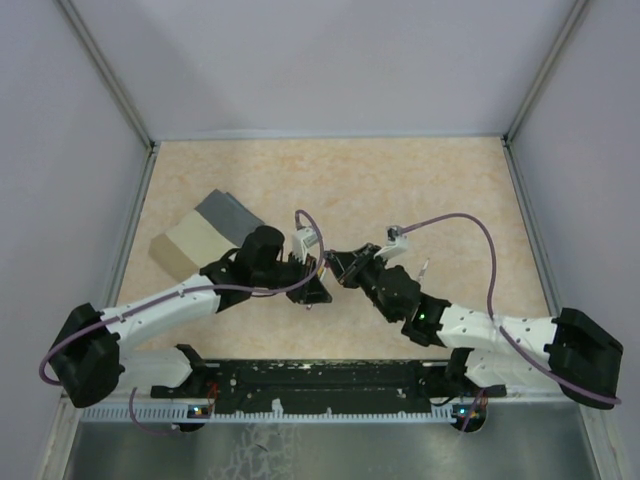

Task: Insert the pens into the pen caps
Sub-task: Press the pen cap onto the pen.

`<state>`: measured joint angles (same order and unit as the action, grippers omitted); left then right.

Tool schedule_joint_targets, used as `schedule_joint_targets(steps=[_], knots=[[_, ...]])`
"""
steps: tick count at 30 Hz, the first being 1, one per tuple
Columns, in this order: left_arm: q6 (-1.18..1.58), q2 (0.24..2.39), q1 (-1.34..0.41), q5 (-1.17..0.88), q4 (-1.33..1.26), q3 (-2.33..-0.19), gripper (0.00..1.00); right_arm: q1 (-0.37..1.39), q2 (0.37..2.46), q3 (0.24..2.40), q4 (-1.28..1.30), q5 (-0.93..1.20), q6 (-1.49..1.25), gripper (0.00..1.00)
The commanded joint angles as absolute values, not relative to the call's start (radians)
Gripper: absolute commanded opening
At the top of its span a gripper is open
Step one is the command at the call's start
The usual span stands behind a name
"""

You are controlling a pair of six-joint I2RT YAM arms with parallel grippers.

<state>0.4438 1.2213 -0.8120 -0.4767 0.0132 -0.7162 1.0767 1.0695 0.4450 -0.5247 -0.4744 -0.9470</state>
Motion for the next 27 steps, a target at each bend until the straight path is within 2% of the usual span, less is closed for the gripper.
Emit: schedule_joint_targets(steps=[1, 4, 7, 14, 18, 27], knots=[[0.433, 1.2, -0.773, -0.29, -0.466, -0.943, 0.0, 1.274, 1.119, 0.337, -0.253, -0.106, -0.991, 0.0], [0.43, 1.21, -0.773, -0.294, -0.446, -0.967, 0.0, 1.276, 1.08, 0.337, -0.224, -0.137, -0.977, 0.0], [0.427, 1.215, -0.773, -0.314, -0.419, -0.972, 0.0, 1.269, 1.009, 0.408, -0.088, -0.24, -0.919, 0.0], [0.414, 1.249, -0.773, -0.395, -0.339, -0.992, 0.0, 1.119, 0.865, 0.556, 0.033, -0.27, -0.761, 0.0], [0.405, 1.25, -0.773, -0.401, -0.331, -0.973, 0.0, 1.074, 0.851, 0.698, 0.108, -0.334, -0.651, 0.01], [0.374, 1.23, -0.772, -0.433, -0.301, -0.954, 0.0, 1.056, 0.903, 0.912, 0.108, -0.471, -0.584, 0.21]])
